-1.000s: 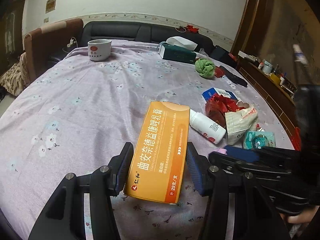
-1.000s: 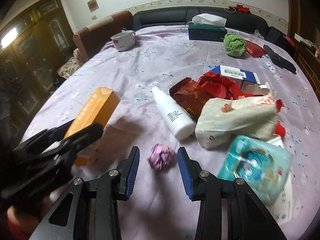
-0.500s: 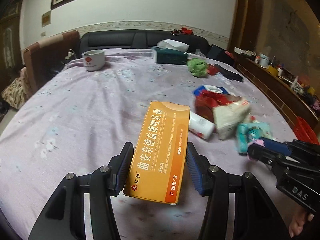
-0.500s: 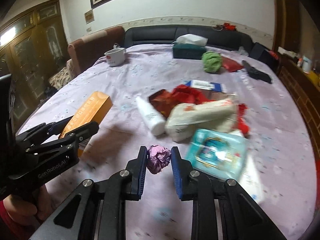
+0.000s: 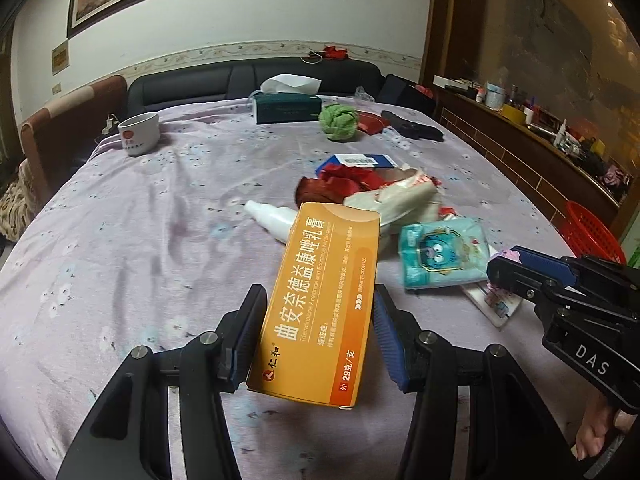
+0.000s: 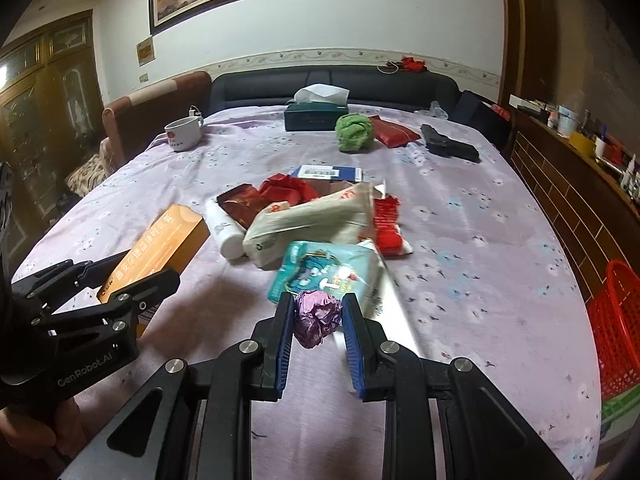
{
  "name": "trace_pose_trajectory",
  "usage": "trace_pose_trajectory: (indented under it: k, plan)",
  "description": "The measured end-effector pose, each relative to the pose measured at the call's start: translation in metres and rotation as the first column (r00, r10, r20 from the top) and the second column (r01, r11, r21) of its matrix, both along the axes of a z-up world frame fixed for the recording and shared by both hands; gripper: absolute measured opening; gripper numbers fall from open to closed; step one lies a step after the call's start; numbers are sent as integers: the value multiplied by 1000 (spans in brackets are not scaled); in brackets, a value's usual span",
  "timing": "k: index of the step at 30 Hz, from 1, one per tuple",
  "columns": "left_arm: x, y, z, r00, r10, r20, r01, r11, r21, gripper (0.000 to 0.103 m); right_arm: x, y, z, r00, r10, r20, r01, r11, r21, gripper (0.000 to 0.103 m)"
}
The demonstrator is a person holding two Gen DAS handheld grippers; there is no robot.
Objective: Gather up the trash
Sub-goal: 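Grasp the pink crumpled tissue with the right tool, then carry box and tissue to the red wastebasket and open both tools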
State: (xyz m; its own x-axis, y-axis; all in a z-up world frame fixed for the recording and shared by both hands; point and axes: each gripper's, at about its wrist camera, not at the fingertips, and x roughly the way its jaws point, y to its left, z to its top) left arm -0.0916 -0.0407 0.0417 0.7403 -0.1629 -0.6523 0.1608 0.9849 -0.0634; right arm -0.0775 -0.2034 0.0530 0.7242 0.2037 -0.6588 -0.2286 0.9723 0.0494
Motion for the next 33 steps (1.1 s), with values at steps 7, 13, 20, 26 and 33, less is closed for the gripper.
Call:
trace_pose_trajectory:
  k: [7, 13, 20, 26, 33]
  plan:
    - [0, -13, 1, 1000, -20, -6, 20, 1000, 21, 52, -3, -12, 1, 1000, -8, 4, 8, 1000, 22, 26]
    - [-1, -19, 3, 999, -33, -7, 33, 999, 25, 52, -5, -19, 3, 1000, -17, 7, 17, 999, 29, 26]
    - [-2, -22, 3, 999, -37, -7, 37, 999, 28, 52, -6, -21, 4, 1000, -24, 10, 23, 999, 25, 26]
    - [-2, -22, 3, 999, -38, -9, 38, 999, 27, 52, -6, -21, 4, 1000, -25, 11, 24, 999, 24, 26]
    - [-2, -22, 2, 999, -38, -10, 39, 999, 27, 52, -6, -21, 5, 1000, -25, 11, 25, 999, 23, 26]
